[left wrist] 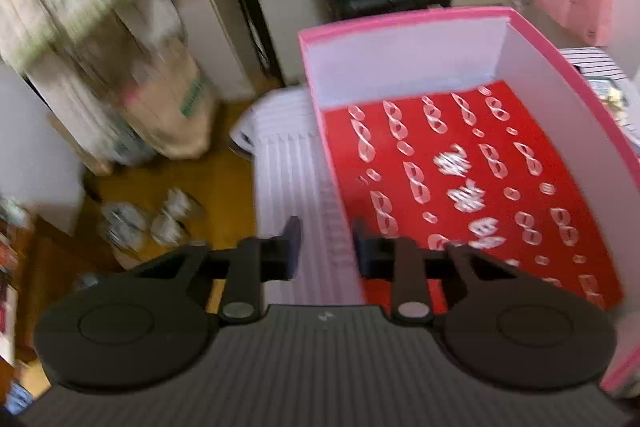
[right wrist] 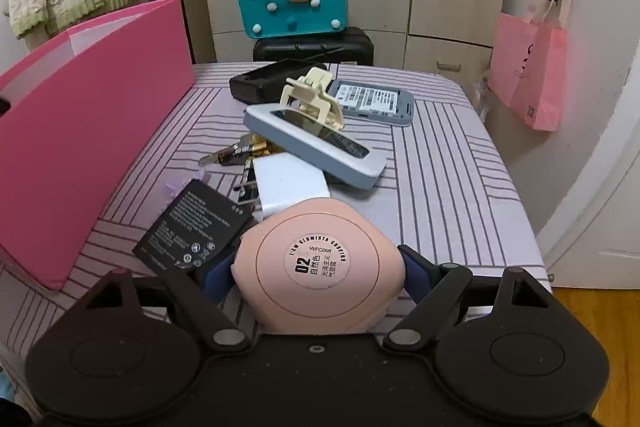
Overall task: Organize rigid objects
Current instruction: 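Carry the compact case into the pink box and release it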
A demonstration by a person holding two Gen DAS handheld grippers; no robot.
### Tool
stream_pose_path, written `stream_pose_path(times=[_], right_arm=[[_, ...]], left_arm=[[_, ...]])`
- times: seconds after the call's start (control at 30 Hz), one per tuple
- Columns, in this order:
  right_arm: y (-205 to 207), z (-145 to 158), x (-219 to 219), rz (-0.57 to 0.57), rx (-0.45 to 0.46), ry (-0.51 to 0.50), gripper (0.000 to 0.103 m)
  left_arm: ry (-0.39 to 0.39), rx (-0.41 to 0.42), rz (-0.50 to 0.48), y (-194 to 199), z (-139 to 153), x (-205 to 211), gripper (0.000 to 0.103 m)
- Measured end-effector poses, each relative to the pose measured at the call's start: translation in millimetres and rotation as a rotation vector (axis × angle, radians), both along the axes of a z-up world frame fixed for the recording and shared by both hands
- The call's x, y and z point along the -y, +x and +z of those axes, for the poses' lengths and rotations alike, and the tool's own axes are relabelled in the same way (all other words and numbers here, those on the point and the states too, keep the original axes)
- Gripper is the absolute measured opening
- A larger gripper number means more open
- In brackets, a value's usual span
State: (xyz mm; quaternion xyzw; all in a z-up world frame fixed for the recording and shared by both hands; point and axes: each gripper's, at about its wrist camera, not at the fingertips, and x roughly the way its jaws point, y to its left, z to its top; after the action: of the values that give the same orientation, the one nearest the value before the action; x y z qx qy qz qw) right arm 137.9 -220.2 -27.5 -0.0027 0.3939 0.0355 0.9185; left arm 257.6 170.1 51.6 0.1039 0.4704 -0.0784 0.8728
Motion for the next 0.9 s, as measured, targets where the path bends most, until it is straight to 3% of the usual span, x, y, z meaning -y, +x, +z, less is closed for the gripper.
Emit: stream_pose_path(times=[0.17,0.4,0.67,0.9], right_arm=[[-3.6,15.4,2.4,-0.009,0.028,-0.015,0.087],[2.4,53.4,5.4,0.048,0.096,0.080,0.087],[22.9,95.9,-20.9,0.195,0.175,0.175,0.087],[67.5,125.5,-57.0,0.401,0.132,0.270,0.087]], left_arm=[[-0.046,-0.040,-0.002,1.4,-6.4,0.5,0.008],[-0.061,-0.014,0.007,-1.6,-6.3,0.4,0.008],[-0.097,-0.008,0.036,0.2,-6.7,-5.8,0.008],[-0.145,0.005,0.074,-5.2,-6.2,-10.0,0.008]])
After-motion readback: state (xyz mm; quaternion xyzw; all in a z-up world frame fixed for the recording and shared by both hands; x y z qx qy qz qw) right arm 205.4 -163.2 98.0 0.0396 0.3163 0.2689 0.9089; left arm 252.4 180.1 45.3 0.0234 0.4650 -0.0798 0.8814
